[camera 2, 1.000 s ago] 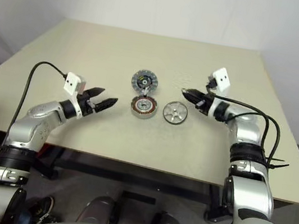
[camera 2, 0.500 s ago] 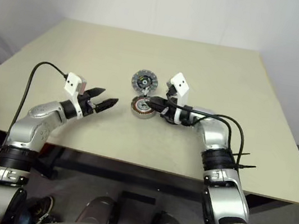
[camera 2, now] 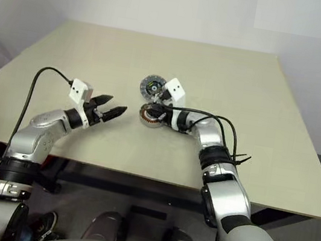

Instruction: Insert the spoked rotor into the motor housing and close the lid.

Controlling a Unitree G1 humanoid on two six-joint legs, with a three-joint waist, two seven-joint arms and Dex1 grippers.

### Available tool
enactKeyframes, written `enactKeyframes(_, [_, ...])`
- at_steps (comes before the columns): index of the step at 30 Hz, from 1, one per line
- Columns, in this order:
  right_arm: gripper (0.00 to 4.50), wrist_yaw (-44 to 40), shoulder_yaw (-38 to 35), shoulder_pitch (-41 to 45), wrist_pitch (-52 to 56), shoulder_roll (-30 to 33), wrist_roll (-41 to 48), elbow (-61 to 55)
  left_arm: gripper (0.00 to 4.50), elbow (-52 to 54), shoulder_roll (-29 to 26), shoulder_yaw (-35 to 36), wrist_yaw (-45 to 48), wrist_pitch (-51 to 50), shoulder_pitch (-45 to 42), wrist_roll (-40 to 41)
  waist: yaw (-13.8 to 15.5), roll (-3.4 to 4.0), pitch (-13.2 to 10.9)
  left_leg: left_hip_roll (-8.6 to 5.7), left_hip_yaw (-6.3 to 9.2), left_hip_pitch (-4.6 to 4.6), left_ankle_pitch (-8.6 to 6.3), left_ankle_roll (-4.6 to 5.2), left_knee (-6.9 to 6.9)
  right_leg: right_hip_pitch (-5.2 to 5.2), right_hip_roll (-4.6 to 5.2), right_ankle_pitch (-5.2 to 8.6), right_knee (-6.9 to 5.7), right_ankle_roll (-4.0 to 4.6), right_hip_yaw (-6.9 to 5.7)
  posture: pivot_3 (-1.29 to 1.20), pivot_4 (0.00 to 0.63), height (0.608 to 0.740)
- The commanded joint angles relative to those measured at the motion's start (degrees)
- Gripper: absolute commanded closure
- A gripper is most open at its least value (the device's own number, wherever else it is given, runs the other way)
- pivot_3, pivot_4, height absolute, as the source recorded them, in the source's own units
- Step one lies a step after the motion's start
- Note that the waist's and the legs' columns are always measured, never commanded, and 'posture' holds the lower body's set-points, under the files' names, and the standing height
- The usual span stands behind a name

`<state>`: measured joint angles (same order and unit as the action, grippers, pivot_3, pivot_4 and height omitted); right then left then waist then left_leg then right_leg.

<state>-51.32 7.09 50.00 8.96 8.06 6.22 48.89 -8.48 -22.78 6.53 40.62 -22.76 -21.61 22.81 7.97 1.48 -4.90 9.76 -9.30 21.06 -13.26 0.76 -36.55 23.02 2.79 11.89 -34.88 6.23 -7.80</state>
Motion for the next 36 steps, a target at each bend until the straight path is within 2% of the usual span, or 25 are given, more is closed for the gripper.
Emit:
enactKeyframes(1, [3.85,2.5,-0.3,3.0,-3.4,-0.4,-1.7,2.8,0.0,2.6,-0.8,1.1,-0.4,0.4,-0.1,0.4,-0.1,0.0,0.0,0.0,0.0,0.0,0.0,-0.01,0.0,0.0,0.0,0.0,0.0,0.0,0.0,0.0,0.0,0.74])
enactKeyframes(11, [3.85,4.9,-1.3,5.9,-7.2,-0.1,-3.5,9.1,0.0,2.8,-0.9,1.0,-0.5,0.3,0.0,0.4,-0.8,0.0,0.0,0.01,0.0,-0.01,-0.04,-0.19,0.0,0.01,0.0,-0.02,-0.02,0.03,0.0,0.0,0.0,0.74])
enactKeyframes(36, [3.85,2.3,-0.2,4.7,-7.1,-0.3,-5.3,6.9,0.0,2.2,-1.1,1.3,-1.1,1.0,-0.2,0.0,-0.8,0.0,0.0,0.01,0.0,-0.02,0.04,-0.06,0.0,0.01,0.0,-0.03,-0.05,0.06,0.0,0.0,0.0,0.74])
